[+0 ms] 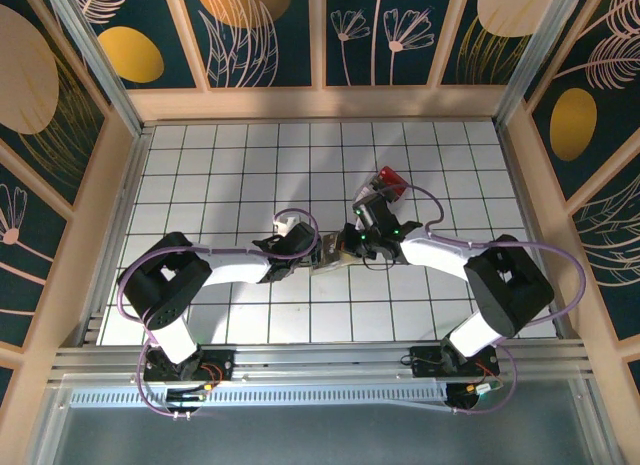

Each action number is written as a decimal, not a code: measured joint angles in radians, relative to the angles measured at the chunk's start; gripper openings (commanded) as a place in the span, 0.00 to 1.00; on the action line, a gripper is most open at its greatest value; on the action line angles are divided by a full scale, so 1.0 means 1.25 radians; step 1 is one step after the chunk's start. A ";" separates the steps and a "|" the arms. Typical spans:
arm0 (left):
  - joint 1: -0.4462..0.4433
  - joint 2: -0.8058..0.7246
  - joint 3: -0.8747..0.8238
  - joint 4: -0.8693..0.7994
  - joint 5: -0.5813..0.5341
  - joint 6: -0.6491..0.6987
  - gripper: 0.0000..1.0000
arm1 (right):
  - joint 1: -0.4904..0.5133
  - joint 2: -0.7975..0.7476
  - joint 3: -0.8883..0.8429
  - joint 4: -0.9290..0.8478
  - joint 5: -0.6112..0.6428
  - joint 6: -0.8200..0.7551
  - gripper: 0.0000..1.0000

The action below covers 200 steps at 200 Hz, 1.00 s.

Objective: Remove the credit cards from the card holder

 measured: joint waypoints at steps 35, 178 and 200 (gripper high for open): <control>-0.003 0.004 0.001 -0.004 -0.012 0.015 0.87 | -0.005 -0.023 0.014 -0.053 0.048 -0.021 0.00; 0.033 -0.045 -0.001 -0.089 -0.075 0.090 0.90 | -0.036 -0.074 0.143 -0.201 0.173 -0.174 0.00; 0.033 -0.064 0.002 -0.094 -0.074 0.093 0.91 | -0.049 -0.073 0.177 -0.207 0.169 -0.198 0.00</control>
